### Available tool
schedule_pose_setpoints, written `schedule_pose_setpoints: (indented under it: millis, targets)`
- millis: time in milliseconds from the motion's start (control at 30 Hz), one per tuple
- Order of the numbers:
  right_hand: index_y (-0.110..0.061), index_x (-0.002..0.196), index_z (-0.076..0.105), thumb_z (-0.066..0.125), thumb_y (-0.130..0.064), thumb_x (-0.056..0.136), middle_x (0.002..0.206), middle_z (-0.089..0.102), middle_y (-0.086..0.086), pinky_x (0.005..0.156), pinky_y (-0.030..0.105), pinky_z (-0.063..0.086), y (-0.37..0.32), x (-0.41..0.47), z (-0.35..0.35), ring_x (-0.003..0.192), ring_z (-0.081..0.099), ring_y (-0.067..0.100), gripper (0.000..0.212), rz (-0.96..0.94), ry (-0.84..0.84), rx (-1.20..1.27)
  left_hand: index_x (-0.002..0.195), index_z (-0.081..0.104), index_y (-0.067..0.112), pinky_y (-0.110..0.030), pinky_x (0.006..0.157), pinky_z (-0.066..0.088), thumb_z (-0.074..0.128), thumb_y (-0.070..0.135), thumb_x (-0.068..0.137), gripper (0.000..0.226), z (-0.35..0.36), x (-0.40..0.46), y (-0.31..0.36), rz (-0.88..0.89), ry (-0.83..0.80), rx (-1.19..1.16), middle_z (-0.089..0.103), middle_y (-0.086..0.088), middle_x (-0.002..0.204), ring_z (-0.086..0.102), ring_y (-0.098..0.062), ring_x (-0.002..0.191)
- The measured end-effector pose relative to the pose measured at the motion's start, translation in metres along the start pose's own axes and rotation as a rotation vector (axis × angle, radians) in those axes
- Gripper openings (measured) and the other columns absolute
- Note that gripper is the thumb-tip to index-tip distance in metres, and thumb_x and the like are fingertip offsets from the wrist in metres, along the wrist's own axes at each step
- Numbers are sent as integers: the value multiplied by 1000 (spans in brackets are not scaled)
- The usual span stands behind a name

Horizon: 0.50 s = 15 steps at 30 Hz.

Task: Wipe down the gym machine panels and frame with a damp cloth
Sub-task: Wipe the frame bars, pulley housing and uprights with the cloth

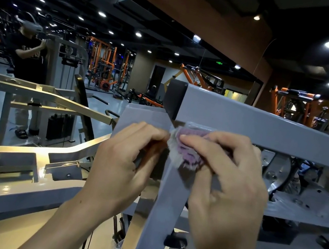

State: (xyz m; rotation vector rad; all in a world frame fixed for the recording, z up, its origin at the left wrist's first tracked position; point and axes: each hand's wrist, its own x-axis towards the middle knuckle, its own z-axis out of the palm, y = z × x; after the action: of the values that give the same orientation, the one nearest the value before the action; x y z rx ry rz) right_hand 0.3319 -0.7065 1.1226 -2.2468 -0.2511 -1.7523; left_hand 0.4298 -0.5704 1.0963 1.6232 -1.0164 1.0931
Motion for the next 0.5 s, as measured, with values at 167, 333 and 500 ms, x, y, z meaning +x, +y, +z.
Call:
schedule_pose_setpoints:
  millis: [167, 333, 500]
  targets:
    - [-21, 94, 82, 45, -26, 99, 100, 54, -14, 71, 15, 42, -6, -56, 14, 92, 46, 6, 38, 79, -43, -4, 105, 71, 18, -25, 74, 51, 62, 10, 98, 14, 2, -1, 1, -32, 24, -71, 66, 15, 97, 64, -7, 90]
    - [-20, 99, 82, 46, -13, 94, 103, 57, -8, 74, 17, 42, -4, -46, 12, 91, 53, 16, 37, 52, -17, 15, 106, 71, 18, -26, 74, 52, 59, 15, 99, 15, 1, -1, 0, -20, 12, -73, 65, 15, 99, 64, -6, 92]
    - [-14, 106, 80, 55, -1, 92, 107, 55, -2, 74, 22, 46, 2, -36, 12, 93, 53, 18, 32, 25, 12, 18, 106, 71, 17, -31, 71, 54, 61, 7, 96, 17, 0, -2, 0, -18, 6, -64, 66, 14, 98, 64, -7, 91]
